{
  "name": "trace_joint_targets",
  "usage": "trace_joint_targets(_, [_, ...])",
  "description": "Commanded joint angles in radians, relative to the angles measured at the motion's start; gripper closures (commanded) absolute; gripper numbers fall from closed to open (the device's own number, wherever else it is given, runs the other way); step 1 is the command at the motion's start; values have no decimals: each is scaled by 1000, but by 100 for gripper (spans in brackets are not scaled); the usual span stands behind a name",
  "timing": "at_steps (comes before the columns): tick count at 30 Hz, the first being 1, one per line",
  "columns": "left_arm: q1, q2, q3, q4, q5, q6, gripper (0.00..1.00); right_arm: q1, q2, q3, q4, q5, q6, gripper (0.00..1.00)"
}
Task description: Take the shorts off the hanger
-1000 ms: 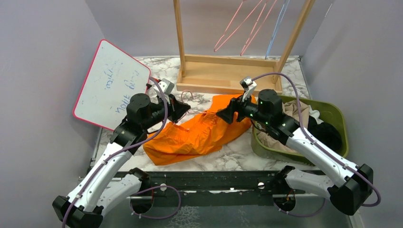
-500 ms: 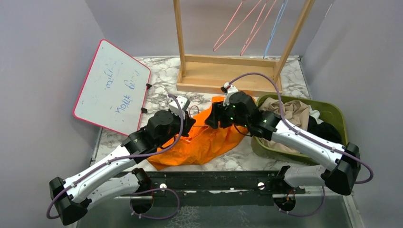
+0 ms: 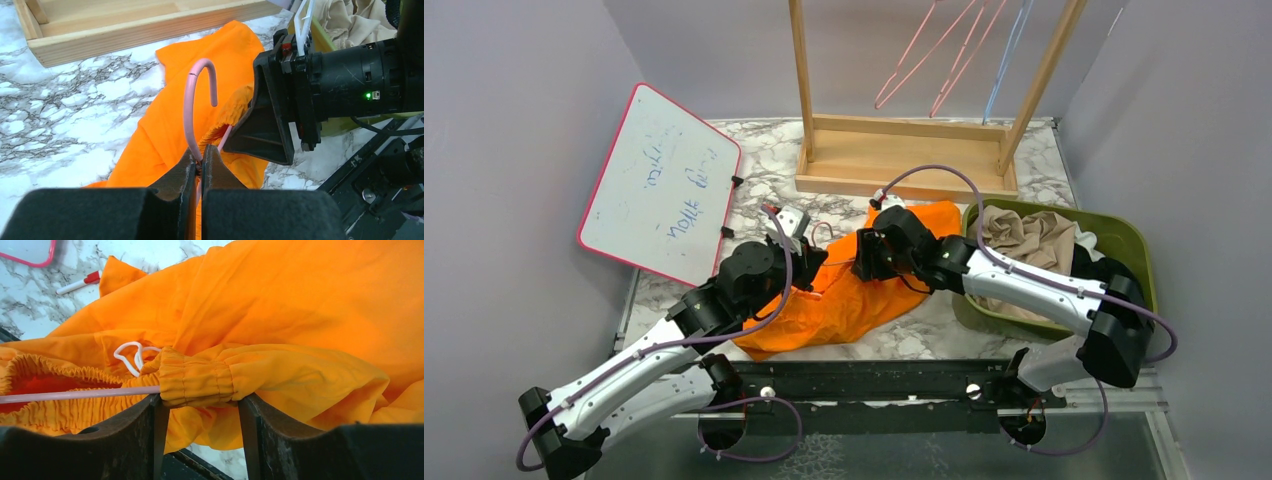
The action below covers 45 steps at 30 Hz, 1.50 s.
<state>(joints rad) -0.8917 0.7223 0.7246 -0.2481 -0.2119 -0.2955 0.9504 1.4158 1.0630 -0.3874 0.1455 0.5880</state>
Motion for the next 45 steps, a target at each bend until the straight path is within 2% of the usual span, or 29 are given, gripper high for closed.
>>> trace_joint_targets(1, [-1, -5, 7, 12, 16, -39, 100, 10, -7, 43, 28, 55, 20, 46])
trace_joint_targets(3, [-2, 0, 6, 6, 9, -42, 100, 9, -16, 55, 10, 59, 22, 36])
trace_joint_targets(7, [-2, 8, 16, 1, 14, -39, 100, 10, -46, 9, 59, 138, 49, 35])
trace_joint_targets(11, [-1, 26, 30, -6, 30, -23, 100, 9, 15, 17, 74, 175, 29, 53])
trace_joint_targets(13, [-2, 33, 30, -7, 43, -22, 100, 10, 42, 30, 63, 179, 35, 67])
trace_joint_targets(14, [-2, 36, 25, -6, 52, -23, 100, 10, 46, 29, 70, 178, 25, 68])
trace_joint_targets(17, [-2, 37, 11, -10, 77, -27, 100, 10, 31, -12, 141, 177, -8, 82])
trace_joint_targets(21, [-1, -14, 5, -16, 92, -47, 100, 8, 4, -46, 171, 245, -10, 93])
trace_joint_targets(23, [-1, -43, -6, -18, 85, -54, 100, 8, 0, -41, 174, 278, -31, 95])
trace_joint_targets(24, [-1, -53, -12, -23, 84, -56, 100, 7, -1, -36, 173, 285, -42, 92])
trace_joint_targets(28, [-2, -61, -7, -55, 81, -63, 100, 7, 0, -12, 171, 205, -76, 64])
trace_joint_targets(32, [-1, -47, 7, -62, 104, -55, 100, 7, -10, -14, 194, 136, -94, 44])
trace_joint_targets(34, [-2, -47, 13, -63, 112, -54, 100, 5, -11, -32, 219, 151, -104, 28])
trace_joint_targets(36, [-2, -48, 10, -58, 109, -56, 100, -12, 6, -46, 234, 138, -101, 27])
trace_joint_targets(39, [-2, -41, 12, -66, 101, -55, 100, -72, 42, -84, 328, -5, -83, 27])
trace_joint_targets(42, [-2, -24, 29, -79, 114, -57, 100, -125, 61, -121, 406, -91, -32, 41])
trace_joint_targets(45, [-2, -28, 27, -65, 148, -63, 100, -131, 76, -138, 497, -135, -65, 36])
